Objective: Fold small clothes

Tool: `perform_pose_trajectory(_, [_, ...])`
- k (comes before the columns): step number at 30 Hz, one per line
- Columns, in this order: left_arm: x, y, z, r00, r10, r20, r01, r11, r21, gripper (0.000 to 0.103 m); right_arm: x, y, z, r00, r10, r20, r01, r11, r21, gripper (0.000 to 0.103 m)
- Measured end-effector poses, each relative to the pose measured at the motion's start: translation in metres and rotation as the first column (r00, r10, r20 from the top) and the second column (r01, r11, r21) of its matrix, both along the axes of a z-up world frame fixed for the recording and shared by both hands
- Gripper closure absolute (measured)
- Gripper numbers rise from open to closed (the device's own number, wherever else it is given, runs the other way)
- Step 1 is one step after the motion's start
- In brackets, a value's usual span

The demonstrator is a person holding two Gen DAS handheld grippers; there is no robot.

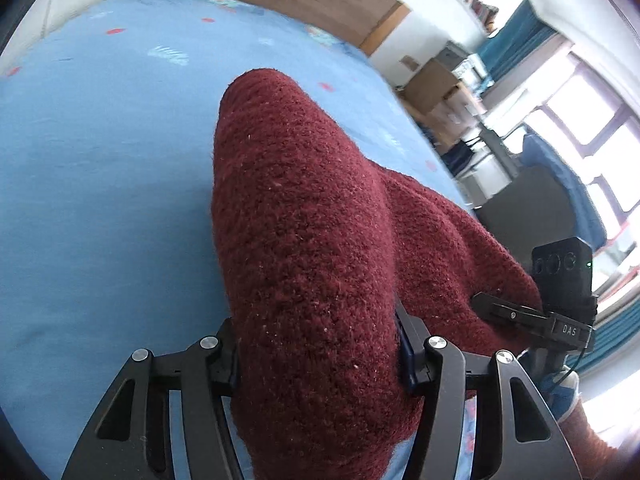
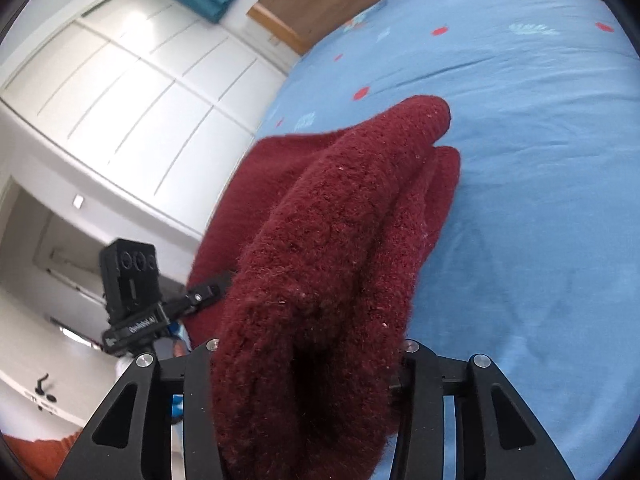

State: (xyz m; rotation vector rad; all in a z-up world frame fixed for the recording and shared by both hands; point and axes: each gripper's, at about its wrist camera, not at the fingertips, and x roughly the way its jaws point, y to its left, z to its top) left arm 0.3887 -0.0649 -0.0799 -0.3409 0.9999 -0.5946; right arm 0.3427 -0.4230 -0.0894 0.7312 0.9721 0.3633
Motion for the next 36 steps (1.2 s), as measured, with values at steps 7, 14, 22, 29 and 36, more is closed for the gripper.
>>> perform_pose_trajectory(7, [-0.016,0.024,-0.036,0.998,0.039,-0.045,-0.035,0.996,0.086,0.03,0.017,0.023,-0.05,0.989,0.0,-0.15,-0.009,0.998,-0.063,0.039])
perform_pose_trajectory(14, [-0.046,0.029,-0.026,0.999,0.028,0.02,-0.031,0.984,0.174,0.027,-0.002,-0.01,-0.04,0.984,-0.069,-0.165,0.051,0.992,-0.113,0.03])
perform_pose_trajectory(22, [-0.072,-0.004,-0.032,0.997,0.035,0.062,-0.053,0.952,0.303,0.021,-0.019,0.004,-0.04,0.974,-0.133,-0.183,0.065,0.94,-0.335,0.021])
perform_pose_trajectory(29, [-0.094,-0.004,-0.035,0.989,0.14,0.041,-0.146,0.938,0.315,0.013,-0.022,0.029,-0.034,0.955,-0.205,-0.214,0.086,0.882,-0.463,0.016])
perform_pose_trajectory(36, [-0.134,-0.005,-0.013,0.984,0.163,0.077,-0.18,0.929,0.322,0.013,-0.065,0.035,0.005,0.949,-0.247,-0.195,0.112,0.846,-0.522,0.016])
